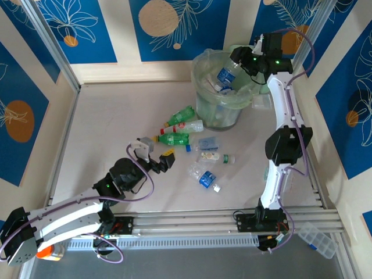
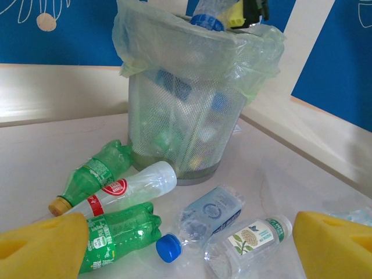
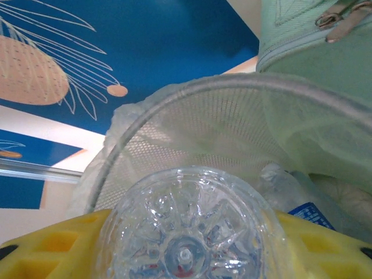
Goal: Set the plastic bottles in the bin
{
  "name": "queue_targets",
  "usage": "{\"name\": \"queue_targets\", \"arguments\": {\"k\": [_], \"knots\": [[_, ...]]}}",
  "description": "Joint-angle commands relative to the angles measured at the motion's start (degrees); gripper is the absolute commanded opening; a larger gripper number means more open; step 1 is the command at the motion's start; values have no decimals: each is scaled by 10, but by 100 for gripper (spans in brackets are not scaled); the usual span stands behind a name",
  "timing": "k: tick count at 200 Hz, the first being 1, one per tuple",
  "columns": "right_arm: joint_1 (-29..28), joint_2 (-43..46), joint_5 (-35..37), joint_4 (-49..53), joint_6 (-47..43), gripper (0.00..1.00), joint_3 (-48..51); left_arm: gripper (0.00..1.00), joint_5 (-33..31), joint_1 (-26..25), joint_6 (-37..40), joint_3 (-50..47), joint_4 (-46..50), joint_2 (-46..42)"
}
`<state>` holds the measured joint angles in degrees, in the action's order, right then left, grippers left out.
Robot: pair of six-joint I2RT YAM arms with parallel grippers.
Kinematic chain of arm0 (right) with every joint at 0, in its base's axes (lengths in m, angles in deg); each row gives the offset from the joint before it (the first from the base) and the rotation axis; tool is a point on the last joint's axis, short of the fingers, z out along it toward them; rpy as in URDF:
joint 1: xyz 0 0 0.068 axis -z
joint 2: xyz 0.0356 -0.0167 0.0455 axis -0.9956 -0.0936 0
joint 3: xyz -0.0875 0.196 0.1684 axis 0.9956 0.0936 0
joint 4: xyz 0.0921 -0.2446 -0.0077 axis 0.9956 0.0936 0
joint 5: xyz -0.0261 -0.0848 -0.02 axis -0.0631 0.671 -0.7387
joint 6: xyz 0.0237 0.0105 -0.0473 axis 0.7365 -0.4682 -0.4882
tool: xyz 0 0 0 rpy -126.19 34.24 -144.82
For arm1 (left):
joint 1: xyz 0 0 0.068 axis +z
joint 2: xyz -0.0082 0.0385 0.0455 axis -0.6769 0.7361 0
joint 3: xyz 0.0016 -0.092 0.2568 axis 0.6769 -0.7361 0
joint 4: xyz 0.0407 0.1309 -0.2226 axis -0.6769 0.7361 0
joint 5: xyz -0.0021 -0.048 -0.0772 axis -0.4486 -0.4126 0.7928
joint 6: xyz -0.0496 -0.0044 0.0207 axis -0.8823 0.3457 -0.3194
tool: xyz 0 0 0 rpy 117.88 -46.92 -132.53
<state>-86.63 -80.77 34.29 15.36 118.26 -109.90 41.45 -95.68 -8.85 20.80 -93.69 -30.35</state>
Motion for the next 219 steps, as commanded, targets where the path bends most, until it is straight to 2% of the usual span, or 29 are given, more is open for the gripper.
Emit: {"name": "queue_targets", "arguments": {"k": [1,35,95,132,178,198,219], "knots": [[-22,-54,-13,95,-43,58,-77,90,5,-3,-9,19,0,2],[-49,-109,10,116,-53,66,-123,91,4,-4,-11,22,2,8],[-58,-125,50,125,-64,79,-148,92,-4,-4,-9,24,7,5],[-64,-83,84,127,-94,85,-147,93,-9,-4,-8,26,9,4],[-73,-13,125,140,-124,87,-133,94,-25,-4,-7,27,17,3],[-95,42,177,119,-156,87,-75,94,-28,-4,-7,27,17,3],[-130,131,214,54,-189,87,34,94,-28,-4,-7,27,18,5]]}}
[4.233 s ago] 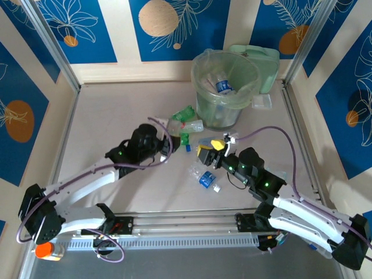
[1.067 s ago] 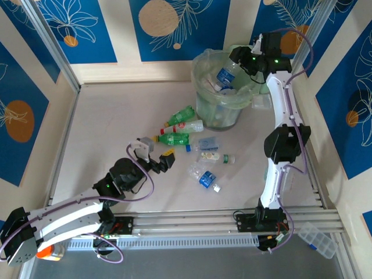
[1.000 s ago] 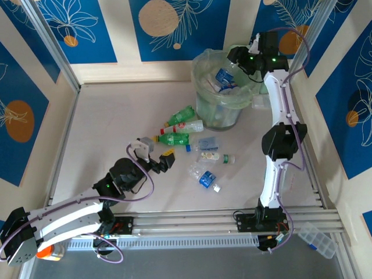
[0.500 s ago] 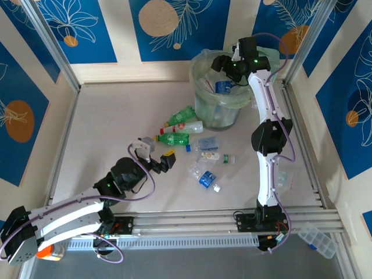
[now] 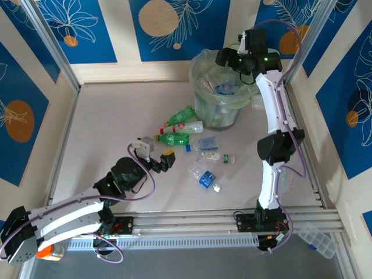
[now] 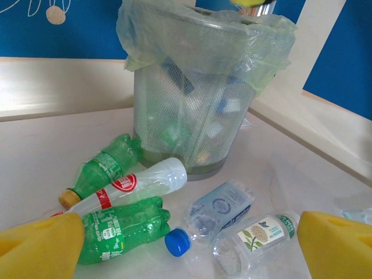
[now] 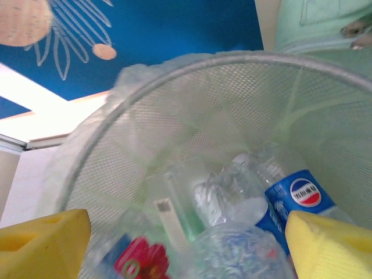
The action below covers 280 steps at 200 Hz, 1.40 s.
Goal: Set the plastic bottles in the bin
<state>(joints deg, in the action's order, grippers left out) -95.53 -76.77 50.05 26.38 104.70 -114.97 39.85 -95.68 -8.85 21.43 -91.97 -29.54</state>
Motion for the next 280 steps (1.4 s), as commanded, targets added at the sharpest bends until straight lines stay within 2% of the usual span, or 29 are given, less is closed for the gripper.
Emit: {"name": "queue_targets", "arguments": {"k": [1,29,74,92,128,162,179,210,234,259,280], "knots": [[-44,96,58,-60,-55,87,91,94,-13,-4,-7,21,1,-3],[-101,235,60,-178,-61,84,278,94,-14,-4,-10,20,3,-6],[-246,433,127,-308,-75,81,577,94,-26,-4,-16,21,19,-15],[-294,473,141,-329,-63,79,675,94,-36,-4,-18,20,24,-18],[-369,493,181,-352,-23,77,829,94,-85,-4,-34,24,56,-13],[-406,465,241,-315,12,78,884,96,-196,6,-139,43,173,-2],[-410,451,236,-299,20,78,894,96,-227,12,-177,46,206,-3],[-409,418,225,-263,9,79,896,96,-246,34,-224,55,256,-1],[-391,409,159,-268,6,79,906,96,-225,66,-236,51,261,7],[-364,393,79,-271,4,79,911,96,-143,126,-266,48,264,35],[-363,367,57,-261,-9,79,899,96,-89,160,-275,49,254,65]]}}
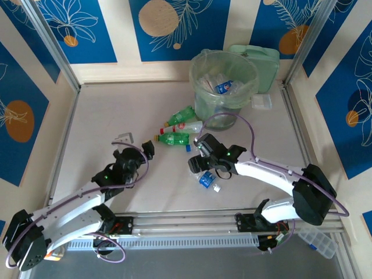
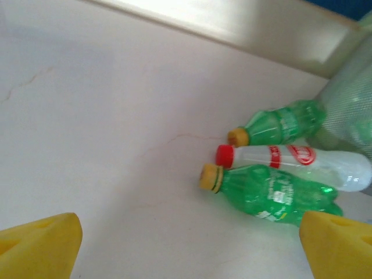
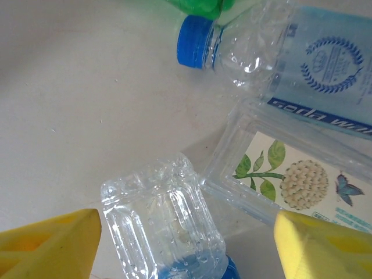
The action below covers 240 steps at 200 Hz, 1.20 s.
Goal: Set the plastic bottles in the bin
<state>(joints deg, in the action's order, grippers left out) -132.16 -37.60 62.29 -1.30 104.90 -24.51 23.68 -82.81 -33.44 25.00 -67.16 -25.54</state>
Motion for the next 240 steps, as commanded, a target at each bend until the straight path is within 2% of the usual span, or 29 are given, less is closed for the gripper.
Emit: {"name": "queue_targets", "arguments": {"k": [1,21,48,91,111,135,167,195,215,240], "knots": [[3,-26,-65,17,-11,79,-7,96,74,31,-29,13,5,26],[-5,-63,-57,35,-21,79,-24,96,91,37,-30,21,1,53],[-34,-121,13,77,-32,79,-56,96,111,42,-32,20,-11,69],[-51,-166,38,96,-40,73,-75,96,129,49,-35,19,-17,74],[-52,-159,22,88,-42,67,-72,96,132,51,-36,20,-19,77],[-51,-151,3,79,-45,54,-68,96,133,51,-30,21,-19,77],[-43,-127,-34,51,-46,53,-53,96,143,51,-23,22,-27,75],[-37,-79,-83,-6,-55,52,-26,96,177,51,-8,23,-50,71],[-42,-41,-98,-43,-69,44,-11,96,199,50,-1,20,-70,64],[-51,26,-90,-89,-80,41,23,95,227,51,0,17,-88,65]]}}
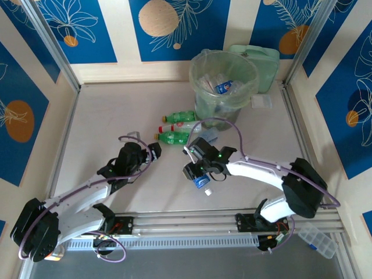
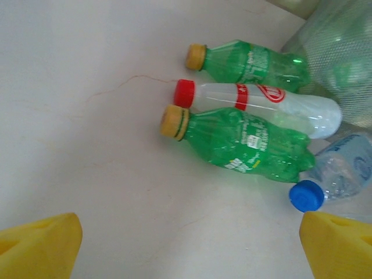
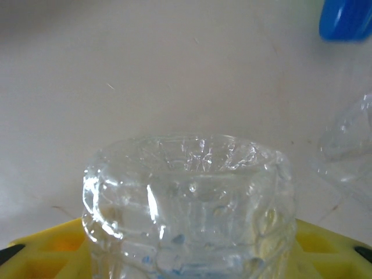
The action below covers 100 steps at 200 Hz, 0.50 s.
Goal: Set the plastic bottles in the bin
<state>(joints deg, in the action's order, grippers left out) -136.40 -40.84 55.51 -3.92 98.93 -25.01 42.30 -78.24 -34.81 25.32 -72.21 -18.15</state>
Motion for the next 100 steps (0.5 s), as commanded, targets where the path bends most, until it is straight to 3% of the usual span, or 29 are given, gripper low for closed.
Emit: {"name": "queue_targets", "arguments": {"k": [1,36,67,100], "knots": [[-9,62,-22,-65,-21,41,29,95,41,5,14,14,-38,-9],[-11,202,1,-132,-29,41,80,94,71,4,14,16,-58,2],[-12,318,42,-149,-30,41,61,94,93,3,13,19,-68,10],[-4,341,143,-165,-58,41,-28,93,124,1,11,11,-103,11]]}}
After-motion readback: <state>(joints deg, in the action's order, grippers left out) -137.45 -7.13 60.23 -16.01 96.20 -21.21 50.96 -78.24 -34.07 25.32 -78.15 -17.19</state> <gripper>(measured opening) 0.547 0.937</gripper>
